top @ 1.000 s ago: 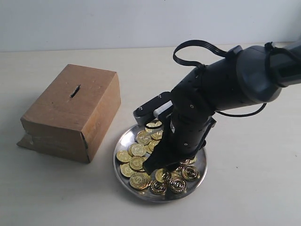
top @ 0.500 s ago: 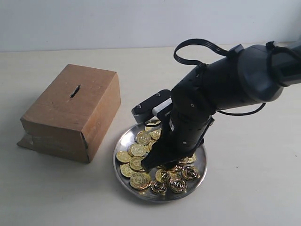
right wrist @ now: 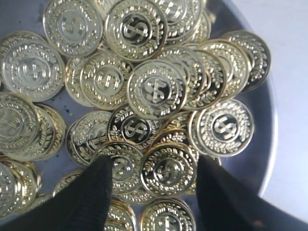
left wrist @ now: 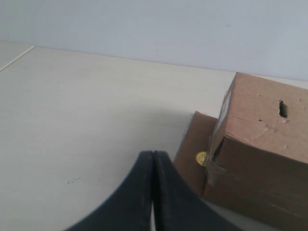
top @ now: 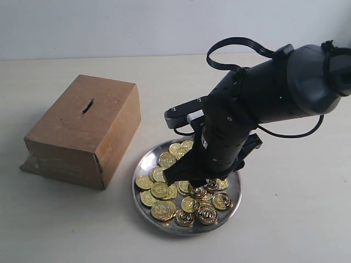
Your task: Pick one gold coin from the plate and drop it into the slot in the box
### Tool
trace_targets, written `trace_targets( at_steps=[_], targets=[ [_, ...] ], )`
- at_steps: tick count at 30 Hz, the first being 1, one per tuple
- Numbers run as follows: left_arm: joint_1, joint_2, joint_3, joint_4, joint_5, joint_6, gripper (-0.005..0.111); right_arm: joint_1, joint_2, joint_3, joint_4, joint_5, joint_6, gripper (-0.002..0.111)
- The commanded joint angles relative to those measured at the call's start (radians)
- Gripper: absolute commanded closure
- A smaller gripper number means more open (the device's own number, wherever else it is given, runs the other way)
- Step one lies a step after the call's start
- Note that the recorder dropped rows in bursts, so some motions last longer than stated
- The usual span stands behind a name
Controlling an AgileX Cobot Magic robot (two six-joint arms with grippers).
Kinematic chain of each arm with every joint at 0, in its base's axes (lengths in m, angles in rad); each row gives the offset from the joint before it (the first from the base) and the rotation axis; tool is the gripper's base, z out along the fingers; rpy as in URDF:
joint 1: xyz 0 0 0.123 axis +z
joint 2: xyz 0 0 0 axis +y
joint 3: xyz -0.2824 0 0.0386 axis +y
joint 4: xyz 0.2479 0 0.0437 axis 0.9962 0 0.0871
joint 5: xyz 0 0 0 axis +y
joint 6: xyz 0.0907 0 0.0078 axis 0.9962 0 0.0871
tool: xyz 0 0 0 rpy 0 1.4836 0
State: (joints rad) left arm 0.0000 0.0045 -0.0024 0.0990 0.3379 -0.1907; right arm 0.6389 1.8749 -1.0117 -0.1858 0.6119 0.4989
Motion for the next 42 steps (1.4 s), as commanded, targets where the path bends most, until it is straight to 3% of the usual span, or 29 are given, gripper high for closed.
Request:
trace_targets(
  at_steps=[1, 42],
  targets=[
    [0.001, -0.004, 0.002, -0.002, -0.017, 0.000, 0.107, 0.001, -0.003, -0.005, -0.016, 0.001, 0.060, 0.057],
    [0.001, -0.004, 0.002, -0.002, -0.017, 0.000, 0.107, 0.001, 0.023, -0.005, -0.053, 0.000, 0.220, 0.057]
  ],
)
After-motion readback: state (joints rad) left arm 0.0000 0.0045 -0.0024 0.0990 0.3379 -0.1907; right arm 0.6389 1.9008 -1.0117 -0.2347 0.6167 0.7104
